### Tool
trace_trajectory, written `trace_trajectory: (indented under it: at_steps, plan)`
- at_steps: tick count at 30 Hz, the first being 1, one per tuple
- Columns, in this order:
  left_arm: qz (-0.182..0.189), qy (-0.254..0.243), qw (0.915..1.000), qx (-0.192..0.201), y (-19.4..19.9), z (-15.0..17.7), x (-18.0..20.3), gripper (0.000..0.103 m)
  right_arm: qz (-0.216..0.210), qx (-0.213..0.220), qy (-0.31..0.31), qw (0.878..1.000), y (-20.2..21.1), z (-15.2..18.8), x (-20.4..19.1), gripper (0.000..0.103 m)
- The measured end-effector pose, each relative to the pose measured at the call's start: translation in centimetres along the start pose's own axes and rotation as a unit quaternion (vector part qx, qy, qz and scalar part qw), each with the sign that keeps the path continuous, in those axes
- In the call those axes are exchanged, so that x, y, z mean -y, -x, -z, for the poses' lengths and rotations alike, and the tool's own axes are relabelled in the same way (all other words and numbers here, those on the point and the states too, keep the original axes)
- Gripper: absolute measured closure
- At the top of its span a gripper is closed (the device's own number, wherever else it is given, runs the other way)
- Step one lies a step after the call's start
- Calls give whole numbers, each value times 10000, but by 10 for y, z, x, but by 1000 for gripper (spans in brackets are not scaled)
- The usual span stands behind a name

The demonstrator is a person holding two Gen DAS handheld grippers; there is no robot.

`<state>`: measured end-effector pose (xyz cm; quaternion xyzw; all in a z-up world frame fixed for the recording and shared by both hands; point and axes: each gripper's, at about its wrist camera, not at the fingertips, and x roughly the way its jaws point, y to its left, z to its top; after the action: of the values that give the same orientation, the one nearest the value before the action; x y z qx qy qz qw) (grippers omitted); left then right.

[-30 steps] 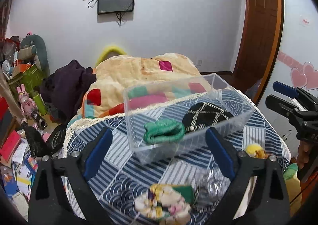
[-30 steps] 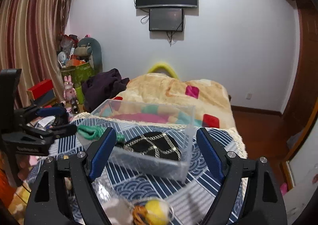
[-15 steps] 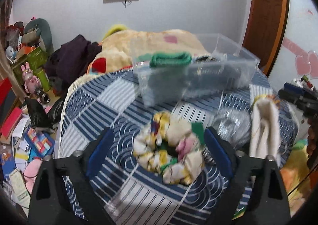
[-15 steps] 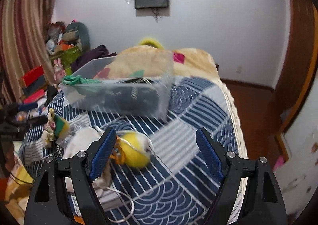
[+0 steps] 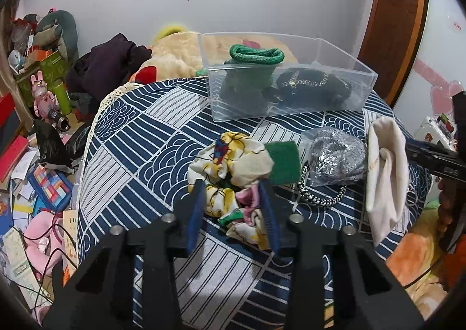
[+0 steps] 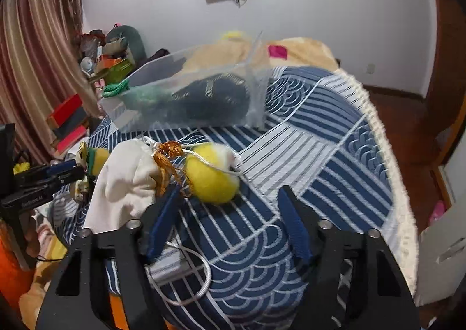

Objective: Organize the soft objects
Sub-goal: 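Grasp floral scrunchie with left tool while right tool grasps yellow felt ball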

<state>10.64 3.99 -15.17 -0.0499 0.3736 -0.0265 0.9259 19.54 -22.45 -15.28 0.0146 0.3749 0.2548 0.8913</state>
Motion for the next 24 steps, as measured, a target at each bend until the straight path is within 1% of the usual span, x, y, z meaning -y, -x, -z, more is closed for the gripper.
trace_trajectory:
  at_steps: [1,3,5,6,7,11,15,18,21,24]
  plan:
    - [21,26,10000,13,1,0,-1,72,-79,-51,-68,9999,-4,-2,1,52]
    - [40,21,10000,10,2,-2,-1,79,-194,-88,-140,9997,-8,-6,3,54]
    - [65,1,10000,14,3,-2,0,85,-217,-63,-126,9997,-10,-8,1,55]
    - [75,-13,10000,29,4,-3,1,88,-238,-59,-104,9996,-10,-9,0,63]
    - [83,-25,9999,54,5,-4,3,89,-294,-72,-67,9995,-11,-10,-3,70]
    - [106,-64,9998,183,11,-10,5,91,-219,129,5,9997,-3,-9,-8,70]
    - [109,-52,9994,335,18,-19,4,91,3,416,20,9991,15,-12,-4,70]
    - [127,-51,9987,497,25,-28,4,92,209,661,46,9976,30,-16,-1,70]
    - [105,-129,9973,718,33,-42,6,92,288,835,105,9960,37,-27,-5,70]
    - [85,-215,9956,909,39,-55,10,92,280,990,197,9945,41,-35,-9,70]
